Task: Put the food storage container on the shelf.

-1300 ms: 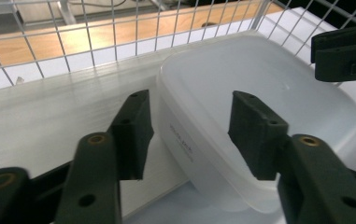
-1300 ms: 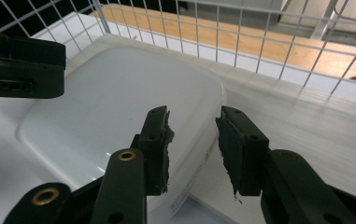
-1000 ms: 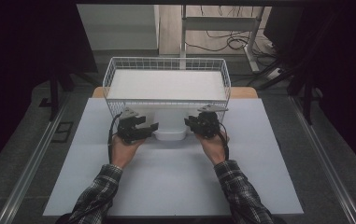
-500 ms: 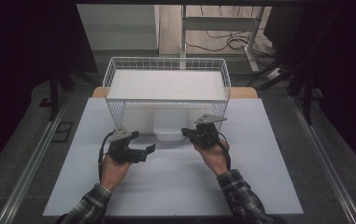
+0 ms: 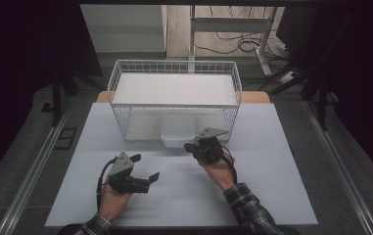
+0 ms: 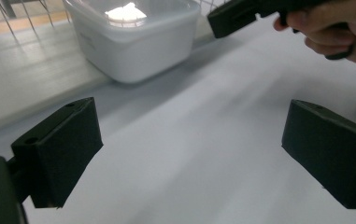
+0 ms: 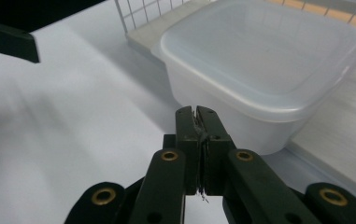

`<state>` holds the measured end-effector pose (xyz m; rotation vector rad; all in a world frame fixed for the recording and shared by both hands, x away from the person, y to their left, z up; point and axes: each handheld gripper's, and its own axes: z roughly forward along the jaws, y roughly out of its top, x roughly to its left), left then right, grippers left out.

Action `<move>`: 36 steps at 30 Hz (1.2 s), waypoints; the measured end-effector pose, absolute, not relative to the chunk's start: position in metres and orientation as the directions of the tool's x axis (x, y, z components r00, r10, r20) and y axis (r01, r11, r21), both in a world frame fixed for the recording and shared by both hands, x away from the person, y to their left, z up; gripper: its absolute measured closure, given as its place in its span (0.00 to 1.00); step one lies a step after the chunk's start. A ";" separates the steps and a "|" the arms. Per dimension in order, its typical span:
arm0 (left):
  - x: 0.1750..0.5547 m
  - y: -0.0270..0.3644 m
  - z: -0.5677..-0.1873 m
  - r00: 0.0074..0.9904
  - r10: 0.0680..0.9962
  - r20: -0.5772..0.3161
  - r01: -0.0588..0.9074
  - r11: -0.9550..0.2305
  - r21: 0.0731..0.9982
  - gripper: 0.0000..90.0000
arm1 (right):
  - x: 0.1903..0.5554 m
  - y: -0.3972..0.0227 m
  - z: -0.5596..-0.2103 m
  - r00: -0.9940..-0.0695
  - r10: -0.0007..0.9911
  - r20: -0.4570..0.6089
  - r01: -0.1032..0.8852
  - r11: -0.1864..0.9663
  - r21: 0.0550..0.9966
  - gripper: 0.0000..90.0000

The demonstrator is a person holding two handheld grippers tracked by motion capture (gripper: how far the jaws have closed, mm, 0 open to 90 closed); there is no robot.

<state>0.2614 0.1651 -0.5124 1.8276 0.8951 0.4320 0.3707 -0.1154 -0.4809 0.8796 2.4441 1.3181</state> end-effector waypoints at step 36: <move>0.232 0.173 -0.518 0.663 0.747 -0.052 0.351 -0.249 0.902 0.04 | 0.416 -0.082 -0.502 -0.767 0.640 0.045 0.397 0.418 0.817 0.97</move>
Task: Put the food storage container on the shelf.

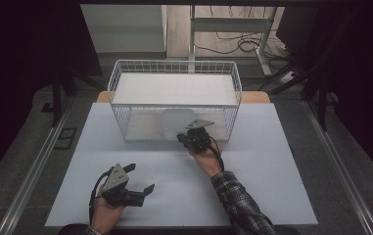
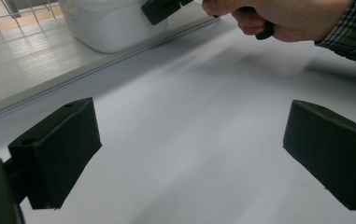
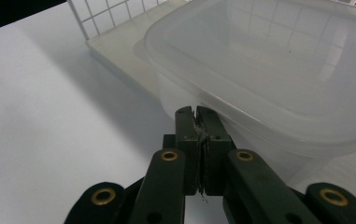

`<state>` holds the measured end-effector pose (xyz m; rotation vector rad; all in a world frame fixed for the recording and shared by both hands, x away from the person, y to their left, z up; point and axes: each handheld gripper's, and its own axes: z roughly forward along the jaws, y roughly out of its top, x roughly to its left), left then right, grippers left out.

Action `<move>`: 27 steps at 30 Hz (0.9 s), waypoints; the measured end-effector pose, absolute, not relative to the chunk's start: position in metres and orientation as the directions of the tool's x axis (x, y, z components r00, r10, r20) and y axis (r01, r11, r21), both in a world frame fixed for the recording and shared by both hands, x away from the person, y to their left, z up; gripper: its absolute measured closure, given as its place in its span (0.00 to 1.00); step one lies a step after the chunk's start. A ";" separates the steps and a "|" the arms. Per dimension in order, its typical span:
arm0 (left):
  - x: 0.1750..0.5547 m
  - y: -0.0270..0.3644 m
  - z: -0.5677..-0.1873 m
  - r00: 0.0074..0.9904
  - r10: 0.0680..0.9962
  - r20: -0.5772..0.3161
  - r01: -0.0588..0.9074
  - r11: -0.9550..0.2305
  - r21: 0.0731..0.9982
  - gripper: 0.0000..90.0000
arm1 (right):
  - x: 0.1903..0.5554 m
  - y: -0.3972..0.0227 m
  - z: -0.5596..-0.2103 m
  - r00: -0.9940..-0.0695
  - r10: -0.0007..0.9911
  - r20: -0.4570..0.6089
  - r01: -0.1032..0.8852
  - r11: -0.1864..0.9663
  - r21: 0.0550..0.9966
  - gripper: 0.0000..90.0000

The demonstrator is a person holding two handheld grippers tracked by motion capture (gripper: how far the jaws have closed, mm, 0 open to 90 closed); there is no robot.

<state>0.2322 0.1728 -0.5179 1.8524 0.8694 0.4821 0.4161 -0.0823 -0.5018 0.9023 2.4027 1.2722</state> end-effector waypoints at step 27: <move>0.233 0.172 -0.519 0.673 0.737 -0.064 0.358 -0.248 0.900 0.04 | 0.444 -0.074 -0.506 -0.730 0.682 0.031 0.406 0.397 0.823 0.94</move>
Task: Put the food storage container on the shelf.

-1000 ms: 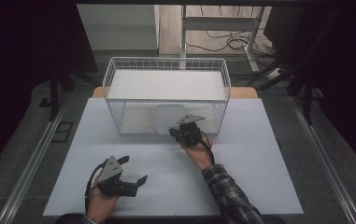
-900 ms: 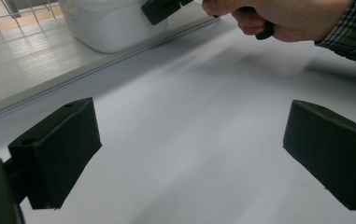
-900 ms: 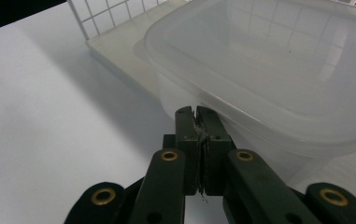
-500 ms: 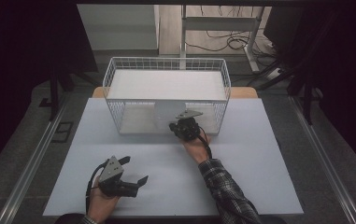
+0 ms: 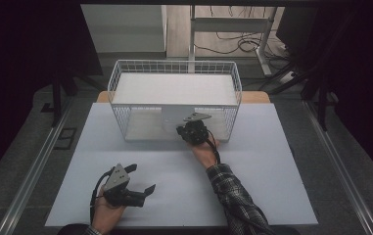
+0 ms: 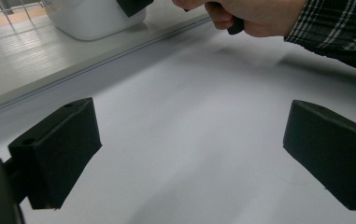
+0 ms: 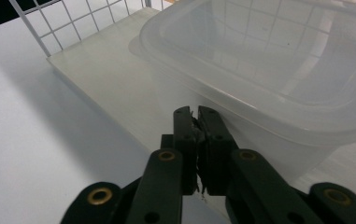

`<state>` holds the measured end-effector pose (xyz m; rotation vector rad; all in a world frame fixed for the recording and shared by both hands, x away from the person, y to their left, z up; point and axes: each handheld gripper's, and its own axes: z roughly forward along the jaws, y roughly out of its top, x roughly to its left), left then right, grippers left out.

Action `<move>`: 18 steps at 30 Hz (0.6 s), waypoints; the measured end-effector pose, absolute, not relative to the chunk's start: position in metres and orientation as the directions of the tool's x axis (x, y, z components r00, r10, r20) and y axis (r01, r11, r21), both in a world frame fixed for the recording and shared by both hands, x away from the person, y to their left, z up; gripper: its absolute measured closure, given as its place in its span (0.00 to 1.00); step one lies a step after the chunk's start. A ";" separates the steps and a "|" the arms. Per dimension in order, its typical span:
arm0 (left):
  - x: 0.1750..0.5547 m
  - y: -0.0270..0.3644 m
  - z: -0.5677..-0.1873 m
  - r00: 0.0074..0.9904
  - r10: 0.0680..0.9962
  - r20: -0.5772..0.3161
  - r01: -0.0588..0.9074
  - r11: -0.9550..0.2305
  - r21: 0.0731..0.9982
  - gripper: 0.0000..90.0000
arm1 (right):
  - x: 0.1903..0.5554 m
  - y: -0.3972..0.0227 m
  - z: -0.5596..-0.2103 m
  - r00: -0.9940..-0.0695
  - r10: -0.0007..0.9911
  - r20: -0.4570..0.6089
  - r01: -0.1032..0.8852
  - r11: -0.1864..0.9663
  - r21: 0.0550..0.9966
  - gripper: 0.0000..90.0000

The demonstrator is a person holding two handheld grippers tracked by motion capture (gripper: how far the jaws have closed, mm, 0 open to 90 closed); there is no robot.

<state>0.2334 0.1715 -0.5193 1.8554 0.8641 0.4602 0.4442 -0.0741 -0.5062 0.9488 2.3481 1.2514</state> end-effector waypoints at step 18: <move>0.236 0.172 -0.522 0.668 0.739 -0.091 0.391 -0.244 0.887 0.04 | 0.429 -0.071 -0.500 -0.764 0.645 0.014 0.383 0.436 0.814 0.61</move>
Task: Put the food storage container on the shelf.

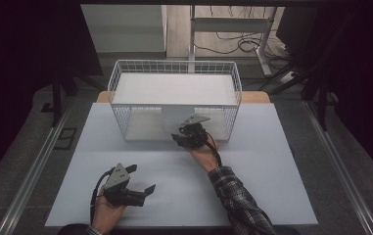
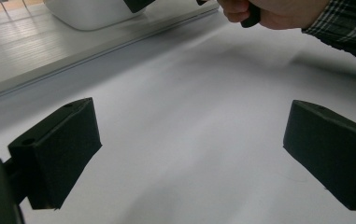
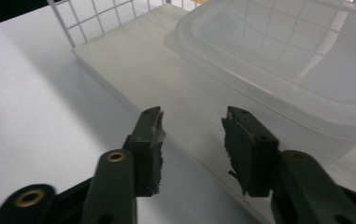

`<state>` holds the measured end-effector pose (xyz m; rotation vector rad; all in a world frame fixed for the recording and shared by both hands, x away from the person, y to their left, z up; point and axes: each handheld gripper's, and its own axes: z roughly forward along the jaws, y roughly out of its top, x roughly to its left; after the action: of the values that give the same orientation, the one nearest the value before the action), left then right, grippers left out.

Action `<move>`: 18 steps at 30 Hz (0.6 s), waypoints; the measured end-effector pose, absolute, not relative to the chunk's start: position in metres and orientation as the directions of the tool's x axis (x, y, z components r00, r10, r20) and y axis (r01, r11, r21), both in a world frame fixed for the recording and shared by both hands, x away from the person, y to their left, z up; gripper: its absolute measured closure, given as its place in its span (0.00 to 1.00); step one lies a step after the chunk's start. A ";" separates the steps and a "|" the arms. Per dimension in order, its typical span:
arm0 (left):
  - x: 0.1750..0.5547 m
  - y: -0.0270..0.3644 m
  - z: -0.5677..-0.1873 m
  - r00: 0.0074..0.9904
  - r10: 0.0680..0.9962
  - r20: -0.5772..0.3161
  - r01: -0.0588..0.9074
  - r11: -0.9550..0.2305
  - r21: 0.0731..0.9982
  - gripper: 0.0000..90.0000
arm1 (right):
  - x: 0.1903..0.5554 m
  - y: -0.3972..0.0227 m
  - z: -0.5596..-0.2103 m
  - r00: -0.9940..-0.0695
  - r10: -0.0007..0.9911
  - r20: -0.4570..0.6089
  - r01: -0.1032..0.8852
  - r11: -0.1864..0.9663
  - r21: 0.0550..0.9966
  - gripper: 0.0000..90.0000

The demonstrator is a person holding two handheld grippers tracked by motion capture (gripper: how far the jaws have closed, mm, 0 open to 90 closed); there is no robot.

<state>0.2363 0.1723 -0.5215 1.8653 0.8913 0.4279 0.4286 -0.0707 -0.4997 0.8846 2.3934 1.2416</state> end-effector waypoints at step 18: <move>0.240 0.170 -0.526 0.684 0.715 -0.144 0.438 -0.244 0.865 0.03 | 0.402 -0.091 -0.494 -0.789 0.610 0.071 0.413 0.443 0.796 0.26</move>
<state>0.2399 0.1700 -0.5258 1.8849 0.9027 0.3440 0.4020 -0.0914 -0.4936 0.8913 2.4683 1.2654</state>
